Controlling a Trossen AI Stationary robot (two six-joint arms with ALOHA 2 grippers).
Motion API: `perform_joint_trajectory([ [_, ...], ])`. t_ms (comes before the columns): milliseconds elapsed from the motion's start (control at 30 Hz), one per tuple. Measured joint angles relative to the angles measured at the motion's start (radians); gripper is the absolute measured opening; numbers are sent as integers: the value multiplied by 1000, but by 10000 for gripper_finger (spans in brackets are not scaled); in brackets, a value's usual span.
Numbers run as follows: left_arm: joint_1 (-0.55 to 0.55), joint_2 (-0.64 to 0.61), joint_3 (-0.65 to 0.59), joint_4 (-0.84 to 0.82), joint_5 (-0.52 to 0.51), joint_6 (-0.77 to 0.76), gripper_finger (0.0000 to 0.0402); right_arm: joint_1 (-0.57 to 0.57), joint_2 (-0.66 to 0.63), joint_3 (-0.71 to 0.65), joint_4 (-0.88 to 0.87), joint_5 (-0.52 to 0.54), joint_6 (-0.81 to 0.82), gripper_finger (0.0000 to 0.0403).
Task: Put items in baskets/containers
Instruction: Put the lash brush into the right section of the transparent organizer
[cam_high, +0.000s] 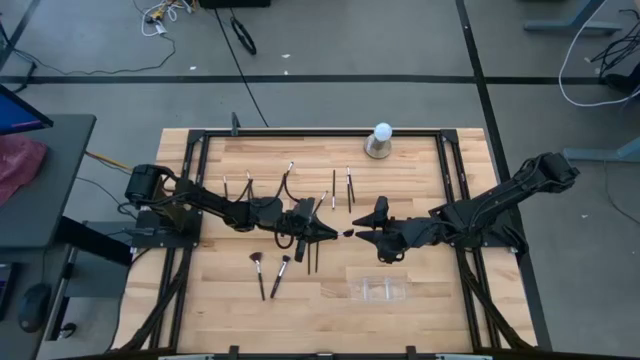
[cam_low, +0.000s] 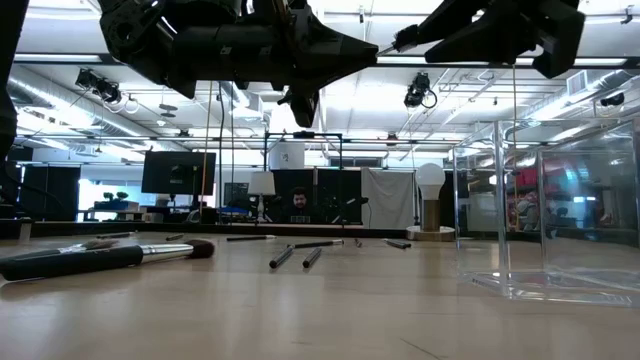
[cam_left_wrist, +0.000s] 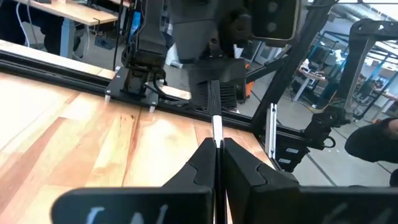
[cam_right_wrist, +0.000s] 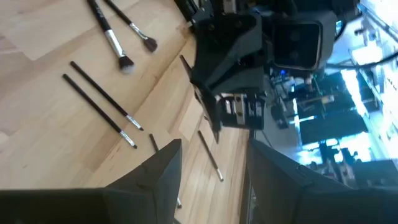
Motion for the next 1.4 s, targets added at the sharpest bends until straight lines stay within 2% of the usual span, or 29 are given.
perform_joint_trajectory([
  [400,0,0,0,-6,0,0,17,-6,54,0,103,-96,-128,128],
  [933,0,0,0,-14,-1,0,20,-5,78,0,116,-69,-145,14],
  [1067,-1,0,0,-7,-27,30,44,-5,78,0,92,-56,-90,12],
  [1233,17,-2,0,64,2,82,103,10,58,25,-108,23,-4,12],
  [1400,51,-15,0,82,29,90,170,59,35,219,-565,22,221,12],
])
